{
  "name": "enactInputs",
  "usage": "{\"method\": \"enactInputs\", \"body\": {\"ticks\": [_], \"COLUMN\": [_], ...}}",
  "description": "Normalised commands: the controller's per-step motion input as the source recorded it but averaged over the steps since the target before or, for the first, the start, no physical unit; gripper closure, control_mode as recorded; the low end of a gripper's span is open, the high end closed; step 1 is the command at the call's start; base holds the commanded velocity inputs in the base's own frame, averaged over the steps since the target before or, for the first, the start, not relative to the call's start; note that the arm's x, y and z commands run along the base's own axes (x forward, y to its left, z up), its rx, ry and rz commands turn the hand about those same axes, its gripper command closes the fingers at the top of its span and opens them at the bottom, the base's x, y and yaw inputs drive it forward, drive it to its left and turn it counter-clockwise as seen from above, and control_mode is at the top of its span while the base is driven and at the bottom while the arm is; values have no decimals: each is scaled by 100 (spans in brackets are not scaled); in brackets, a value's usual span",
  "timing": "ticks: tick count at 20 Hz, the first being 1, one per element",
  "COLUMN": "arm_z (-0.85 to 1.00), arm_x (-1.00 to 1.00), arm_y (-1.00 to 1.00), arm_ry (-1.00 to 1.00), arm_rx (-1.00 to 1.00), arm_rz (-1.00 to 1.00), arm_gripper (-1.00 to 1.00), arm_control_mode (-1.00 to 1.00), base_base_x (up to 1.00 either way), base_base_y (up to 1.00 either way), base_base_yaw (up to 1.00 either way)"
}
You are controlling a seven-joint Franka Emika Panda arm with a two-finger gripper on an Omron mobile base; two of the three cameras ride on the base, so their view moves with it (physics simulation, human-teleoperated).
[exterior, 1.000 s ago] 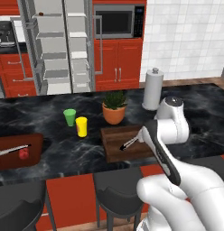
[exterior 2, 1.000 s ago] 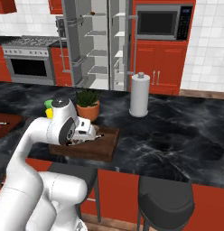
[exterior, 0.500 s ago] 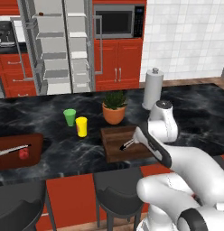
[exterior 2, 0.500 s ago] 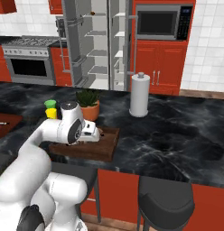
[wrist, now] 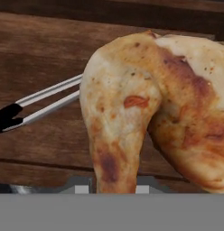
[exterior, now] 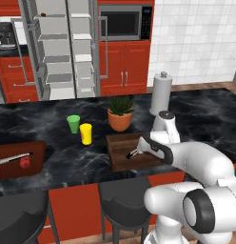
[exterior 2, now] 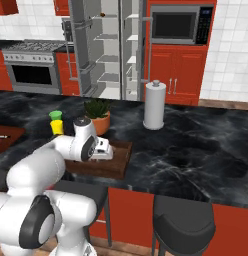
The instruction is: Gather the bell pepper and tomato from the fridge and place them on a tray on the dining counter. Then gather the chicken drumsticks from the fridge and place them on the other tray.
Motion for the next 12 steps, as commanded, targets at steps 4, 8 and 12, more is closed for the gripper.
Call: {"method": "enactInputs", "body": {"ticks": [4, 8, 12], "arm_z": [-30, -27, -23], "arm_x": [8, 13, 16], "arm_y": [0, 0, 0], "arm_ry": [0, 0, 0], "arm_rx": [0, 0, 0], "arm_rz": [0, 0, 0], "arm_gripper": [100, 100, 100], "arm_control_mode": [-100, -100, -100], "base_base_x": [0, 0, 0], "base_base_y": [0, 0, 0], "base_base_yaw": [0, 0, 0]}}
